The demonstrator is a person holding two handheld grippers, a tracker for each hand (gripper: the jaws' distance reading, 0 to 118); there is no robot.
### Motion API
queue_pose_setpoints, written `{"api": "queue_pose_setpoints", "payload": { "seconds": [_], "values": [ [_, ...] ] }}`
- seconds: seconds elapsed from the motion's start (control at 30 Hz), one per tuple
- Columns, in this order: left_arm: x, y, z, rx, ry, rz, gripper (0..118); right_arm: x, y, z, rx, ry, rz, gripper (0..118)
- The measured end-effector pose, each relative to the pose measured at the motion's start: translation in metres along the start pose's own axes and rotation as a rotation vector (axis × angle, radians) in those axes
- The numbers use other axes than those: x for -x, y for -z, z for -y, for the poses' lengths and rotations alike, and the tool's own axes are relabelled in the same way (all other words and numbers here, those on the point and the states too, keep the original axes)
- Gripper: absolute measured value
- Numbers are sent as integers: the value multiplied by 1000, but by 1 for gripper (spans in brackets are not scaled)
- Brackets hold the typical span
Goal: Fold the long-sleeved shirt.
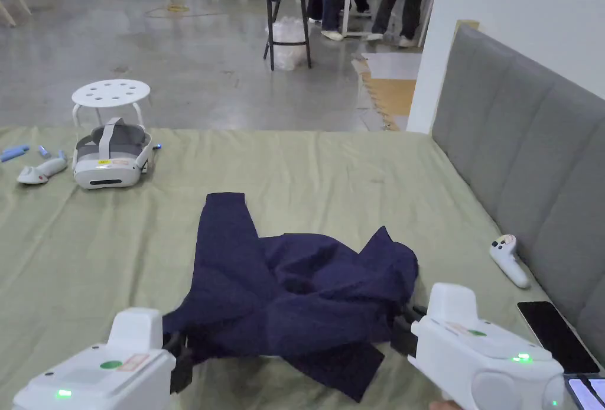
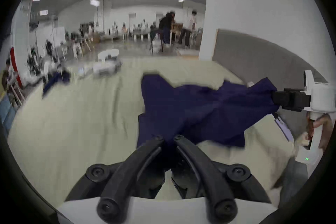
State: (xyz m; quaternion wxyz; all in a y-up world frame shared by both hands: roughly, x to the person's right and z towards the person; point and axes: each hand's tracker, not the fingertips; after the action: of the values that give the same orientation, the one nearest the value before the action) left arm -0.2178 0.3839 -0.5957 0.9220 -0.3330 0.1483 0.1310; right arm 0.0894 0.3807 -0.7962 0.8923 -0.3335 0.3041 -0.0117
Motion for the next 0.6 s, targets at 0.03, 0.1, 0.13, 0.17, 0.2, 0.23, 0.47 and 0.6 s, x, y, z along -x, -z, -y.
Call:
{"api": "queue_pose_setpoints", "payload": {
  "seconds": [0.03, 0.1, 0.13, 0.17, 0.2, 0.23, 0.47, 0.6],
  "values": [
    [2, 8, 28, 76, -8, 7, 7, -4, 2, 27, 67, 12, 14, 1],
    [5, 25, 70, 184, -3, 2, 7, -8, 11, 67, 193, 34, 44, 1],
    [4, 31, 87, 228, 19, -15, 7, -12, 19, 84, 254, 41, 69, 1],
    [6, 38, 98, 237, 21, -20, 7, -15, 25, 95, 278, 47, 80, 1],
    [8, 44, 109, 256, 20, -23, 7, -20, 30, 104, 279, 63, 84, 1],
    [8, 44, 102, 184, 2, -15, 9, -21, 34, 107, 287, 82, 76, 2],
    [14, 1, 68, 13, -42, 9, 108, -2, -24, 54, 121, 34, -31, 118],
    [-14, -13, 50, -30, -65, 3, 85, 1, -43, 37, 111, 0, 18, 100]
  ]
}}
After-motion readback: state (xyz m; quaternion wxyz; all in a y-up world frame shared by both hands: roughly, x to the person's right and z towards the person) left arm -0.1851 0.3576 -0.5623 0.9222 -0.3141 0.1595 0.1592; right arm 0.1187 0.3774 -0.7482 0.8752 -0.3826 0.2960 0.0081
